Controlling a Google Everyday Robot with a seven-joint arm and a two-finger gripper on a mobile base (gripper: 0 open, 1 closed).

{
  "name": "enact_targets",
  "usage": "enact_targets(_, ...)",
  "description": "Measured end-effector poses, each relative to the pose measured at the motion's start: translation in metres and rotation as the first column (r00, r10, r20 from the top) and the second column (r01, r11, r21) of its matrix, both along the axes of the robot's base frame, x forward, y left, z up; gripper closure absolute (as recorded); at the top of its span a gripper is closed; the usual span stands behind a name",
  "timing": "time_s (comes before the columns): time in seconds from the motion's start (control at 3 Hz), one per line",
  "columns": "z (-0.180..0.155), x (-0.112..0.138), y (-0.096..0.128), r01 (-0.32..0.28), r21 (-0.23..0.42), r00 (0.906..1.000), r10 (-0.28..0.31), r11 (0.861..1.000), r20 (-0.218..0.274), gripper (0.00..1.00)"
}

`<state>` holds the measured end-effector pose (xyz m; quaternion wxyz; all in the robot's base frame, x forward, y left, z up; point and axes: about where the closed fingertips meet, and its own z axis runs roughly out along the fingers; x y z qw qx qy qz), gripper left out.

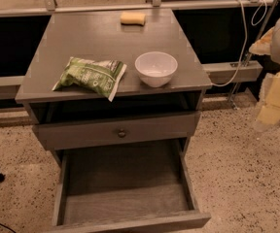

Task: Close middle drawer

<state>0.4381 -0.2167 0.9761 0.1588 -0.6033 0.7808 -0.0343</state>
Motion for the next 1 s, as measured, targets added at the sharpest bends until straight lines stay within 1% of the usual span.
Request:
enact_targets(0.33, 0.000, 0.000, 0.000, 0.000, 0.000, 1.0000, 0.000, 1.000, 0.000, 0.00)
enact_targets(0.67, -0.023, -0.001, 0.001, -0.013, 0.034, 0.9999, 0.013, 0.999, 0.005, 0.00)
enact_targets(1.0, -0.096, -0.019, 0.008, -0.071, 0.172, 0.9972, 0.074, 0.982, -0.010, 0.00)
